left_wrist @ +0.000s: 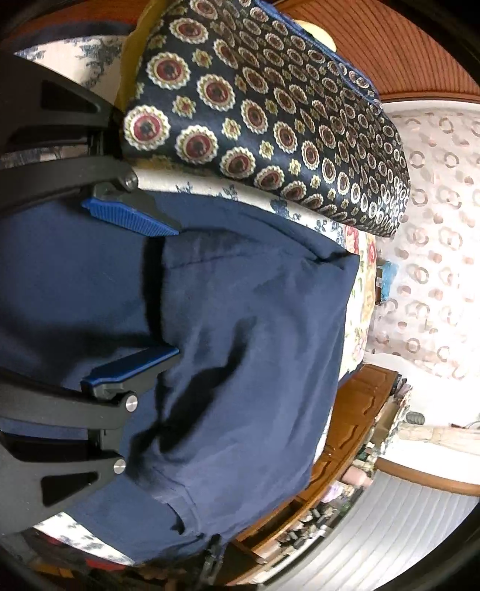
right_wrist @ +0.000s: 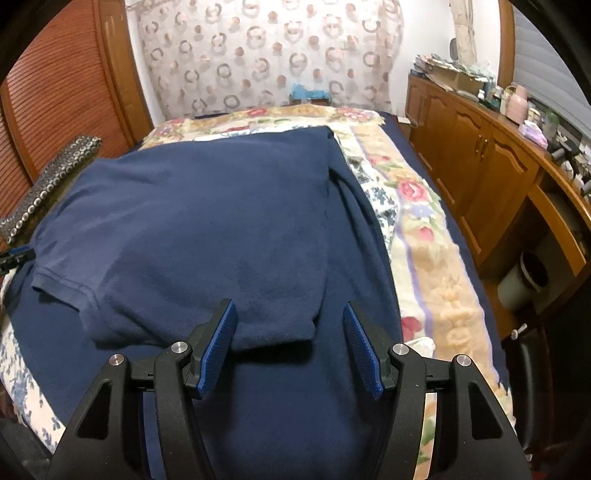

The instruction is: Fold small clothes

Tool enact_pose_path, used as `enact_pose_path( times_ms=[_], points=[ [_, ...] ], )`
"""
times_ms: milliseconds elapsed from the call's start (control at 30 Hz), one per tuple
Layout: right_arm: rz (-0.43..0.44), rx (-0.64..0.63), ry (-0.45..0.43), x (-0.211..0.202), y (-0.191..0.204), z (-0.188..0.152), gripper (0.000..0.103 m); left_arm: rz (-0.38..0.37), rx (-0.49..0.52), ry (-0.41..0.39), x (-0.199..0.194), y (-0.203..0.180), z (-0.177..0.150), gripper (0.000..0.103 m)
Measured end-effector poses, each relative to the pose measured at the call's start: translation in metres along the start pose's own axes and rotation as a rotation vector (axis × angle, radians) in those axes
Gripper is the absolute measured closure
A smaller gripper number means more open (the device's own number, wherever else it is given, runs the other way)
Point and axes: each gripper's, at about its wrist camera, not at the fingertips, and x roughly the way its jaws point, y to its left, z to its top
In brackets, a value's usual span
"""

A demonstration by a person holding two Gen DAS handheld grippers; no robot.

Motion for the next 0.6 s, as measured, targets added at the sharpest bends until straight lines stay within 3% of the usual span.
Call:
enact_pose_path(
  times_ms=[200, 233, 267, 400, 433, 500, 600],
  points=[
    [-0.013, -0.015, -0.007, 0.000, 0.003, -0.001, 0.041, -0.051, -0.048, -0.014, 0.005, -0.004, 0.010, 0.043],
    [-0.012, -0.017, -0.006, 0.000, 0.003, -0.001, 0.043, -0.056, -0.051, -0.020, 0.005, -0.004, 0.010, 0.043],
    [-0.011, -0.026, -0.003, 0.000, 0.005, -0.001, 0.052, -0.060, -0.051, -0.027, 0.005, -0.004, 0.011, 0.043],
    [0.002, -0.060, 0.003, 0.000, 0.011, 0.002, 0.074, -0.041, -0.049, -0.034, 0.009, -0.003, 0.018, 0.072],
    [-0.009, -0.070, 0.000, 0.000, 0.014, 0.002, 0.076, -0.044, -0.051, -0.036, 0.008, 0.000, 0.018, 0.076],
    [0.016, -0.078, -0.003, -0.001, 0.016, 0.003, 0.090, -0.051, -0.043, -0.043, 0.007, 0.002, 0.019, 0.091],
    [0.039, -0.082, -0.024, -0.005, 0.015, 0.004, 0.097, -0.057, -0.003, -0.071, -0.001, 0.000, 0.019, 0.097]
  ],
)
